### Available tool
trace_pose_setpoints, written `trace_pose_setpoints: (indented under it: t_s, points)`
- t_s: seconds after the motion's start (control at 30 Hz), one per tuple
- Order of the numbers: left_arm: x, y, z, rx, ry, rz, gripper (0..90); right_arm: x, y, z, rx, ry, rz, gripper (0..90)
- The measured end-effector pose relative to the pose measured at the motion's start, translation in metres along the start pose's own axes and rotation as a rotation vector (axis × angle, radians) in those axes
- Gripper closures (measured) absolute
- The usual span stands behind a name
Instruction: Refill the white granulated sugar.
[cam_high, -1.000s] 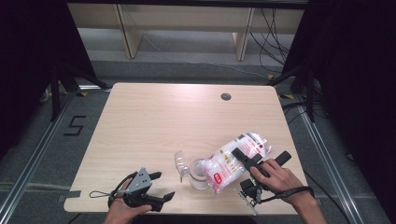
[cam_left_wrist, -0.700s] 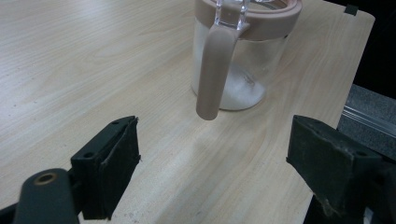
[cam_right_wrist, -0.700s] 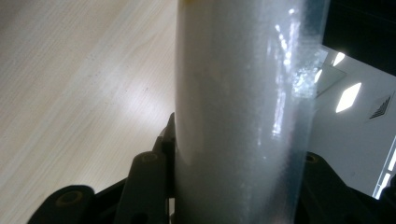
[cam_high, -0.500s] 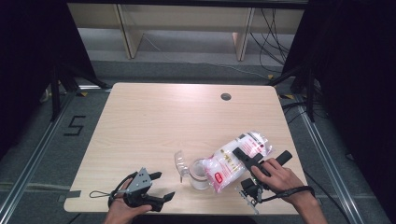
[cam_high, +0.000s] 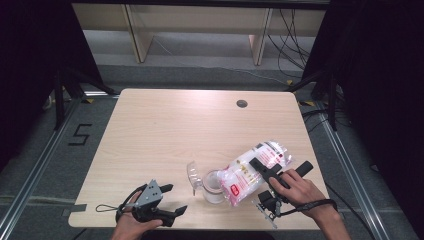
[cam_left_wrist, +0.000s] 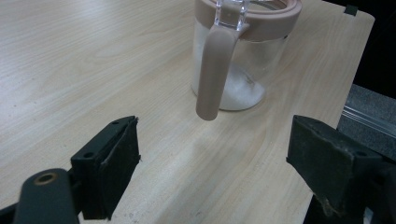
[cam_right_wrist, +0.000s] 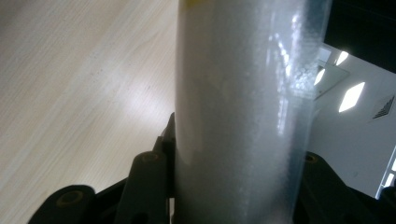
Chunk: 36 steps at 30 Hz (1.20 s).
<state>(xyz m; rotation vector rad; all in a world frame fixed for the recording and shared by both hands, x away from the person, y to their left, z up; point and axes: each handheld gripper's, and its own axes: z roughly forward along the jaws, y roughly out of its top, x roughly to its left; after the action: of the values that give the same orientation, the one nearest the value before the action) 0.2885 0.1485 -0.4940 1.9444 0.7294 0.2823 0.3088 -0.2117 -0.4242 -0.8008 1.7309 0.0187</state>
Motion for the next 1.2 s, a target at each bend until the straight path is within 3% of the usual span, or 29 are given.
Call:
trace_pose_setpoints:
  t_s: [0.07,0.1,0.27,0.37,0.43,0.83,1.0,1.07,1.2]
  points:
    - [0.0001,0.0002,-0.0003,0.001,0.002,0.003,16.2,-0.0005,0.0000,-0.0003,0.004,0.004,-0.002,63.8]
    - [0.0021,0.0002,-0.0012,0.020,0.008,0.024,16.2,-0.0007,0.0001,-0.0002,0.005,0.004,-0.004,63.8]
    - [-0.0002,-0.0001,0.0002,-0.003,-0.001,-0.002,16.2,0.0001,0.0007,0.0004,0.006,0.004,0.007,63.9]
    - [0.0012,0.0002,-0.0010,0.014,0.007,0.017,16.2,-0.0003,0.0009,0.0006,0.008,0.000,-0.007,64.0]
    - [-0.0003,-0.0001,0.0002,-0.003,-0.001,-0.002,16.2,-0.0006,0.0014,0.0001,0.013,-0.001,-0.015,64.1]
    - [-0.0007,0.0002,-0.0005,0.006,0.007,-0.001,16.2,-0.0028,0.0024,-0.0030,0.022,-0.020,-0.028,64.6]
    - [0.0001,0.0002,-0.0006,0.003,0.003,0.005,16.2,-0.0041,0.0044,-0.0043,0.017,-0.010,-0.059,64.8]
    - [0.0001,0.0001,-0.0010,0.006,0.002,0.006,16.2,-0.0033,0.0052,-0.0044,0.006,-0.021,-0.038,64.9]
    - [0.0002,0.0001,-0.0011,0.006,0.002,0.007,16.2,-0.0050,0.0056,-0.0062,0.009,-0.024,-0.043,65.0]
